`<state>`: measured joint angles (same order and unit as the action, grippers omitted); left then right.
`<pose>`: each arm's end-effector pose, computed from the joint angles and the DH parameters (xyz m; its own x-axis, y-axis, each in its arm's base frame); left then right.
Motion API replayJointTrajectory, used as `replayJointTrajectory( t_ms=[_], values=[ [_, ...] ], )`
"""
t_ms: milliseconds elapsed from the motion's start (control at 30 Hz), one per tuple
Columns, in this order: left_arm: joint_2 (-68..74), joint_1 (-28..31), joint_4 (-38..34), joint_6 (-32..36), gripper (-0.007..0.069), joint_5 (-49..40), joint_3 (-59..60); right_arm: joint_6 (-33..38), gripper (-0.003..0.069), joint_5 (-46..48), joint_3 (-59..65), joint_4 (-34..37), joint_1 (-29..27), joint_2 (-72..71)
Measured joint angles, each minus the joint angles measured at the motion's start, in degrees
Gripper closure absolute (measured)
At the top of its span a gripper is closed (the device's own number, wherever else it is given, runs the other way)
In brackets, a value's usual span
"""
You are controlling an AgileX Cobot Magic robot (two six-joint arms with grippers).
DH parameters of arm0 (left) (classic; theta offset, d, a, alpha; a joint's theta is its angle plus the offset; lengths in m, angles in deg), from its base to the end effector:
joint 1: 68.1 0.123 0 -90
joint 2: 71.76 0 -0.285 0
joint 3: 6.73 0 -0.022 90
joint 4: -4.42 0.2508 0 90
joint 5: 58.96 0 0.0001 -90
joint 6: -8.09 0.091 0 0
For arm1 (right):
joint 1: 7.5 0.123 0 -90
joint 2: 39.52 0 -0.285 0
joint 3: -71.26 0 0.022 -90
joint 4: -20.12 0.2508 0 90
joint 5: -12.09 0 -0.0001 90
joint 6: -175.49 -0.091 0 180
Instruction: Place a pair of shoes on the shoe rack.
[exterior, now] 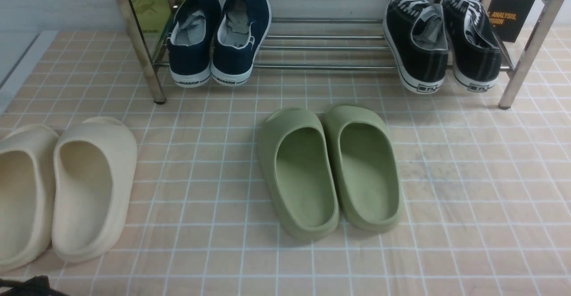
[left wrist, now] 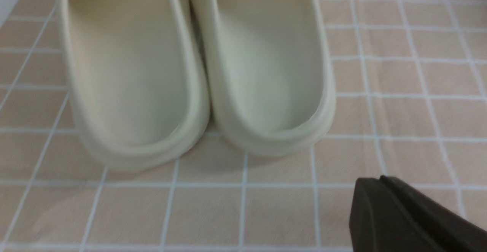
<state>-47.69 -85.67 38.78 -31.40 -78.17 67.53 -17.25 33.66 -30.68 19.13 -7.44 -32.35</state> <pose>0.0743 -0.0057 0.1877 -0.4065 0.0095 -0.9136 0.0889 0.9956 -0.0292 0.0524 -0.0005 0.1750 -0.2818 0.2045 -0.9374 0.0641 0.9788 0.1943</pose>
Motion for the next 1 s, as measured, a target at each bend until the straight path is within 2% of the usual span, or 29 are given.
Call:
replayJointTrajectory(
  t_ms=[100,233,367,433,500,533,667,833,1000],
  values=[
    [-5.3,0.4,0.1,2.0,0.0594,4.8,1.9,0.0,0.0419,0.0,0.0,0.0,0.0,0.0],
    [-10.3,4.3,-4.4,10.4,0.059,11.7,4.1,0.0,0.0419,0.0,0.0,0.0,0.0,0.0],
    [-12.4,9.7,-18.5,25.6,0.0587,16.3,4.5,0.0,0.0419,0.0,0.0,0.0,0.0,0.0],
    [-13.4,11.1,-27.6,36.2,0.0586,16.3,4.5,0.0,0.0419,0.0,0.0,0.0,0.0,0.0],
    [-14.5,11.5,-33.7,42.7,0.0586,16.0,4.5,0.0,0.0419,0.0,0.0,0.0,0.0,0.0],
    [-15.7,11.5,-37.7,49.1,0.0586,14.8,4.5,0.0,0.0419,0.0,0.0,0.0,0.0,0.0],
    [-16.9,11.6,-46.5,61.0,0.0583,7.6,4.5,0.0,0.0419,0.0,0.0,0.0,0.0,0.0],
    [-16.9,11.6,-48.1,61.7,0.0583,-2.2,4.4,0.0,0.0419,0.0,0.0,0.0,0.0,0.0],
    [-17.0,11.6,-46.6,57.9,0.0583,-2.9,4.2,0.0,0.0419,0.0,0.0,0.0,0.0,0.0]
  ],
)
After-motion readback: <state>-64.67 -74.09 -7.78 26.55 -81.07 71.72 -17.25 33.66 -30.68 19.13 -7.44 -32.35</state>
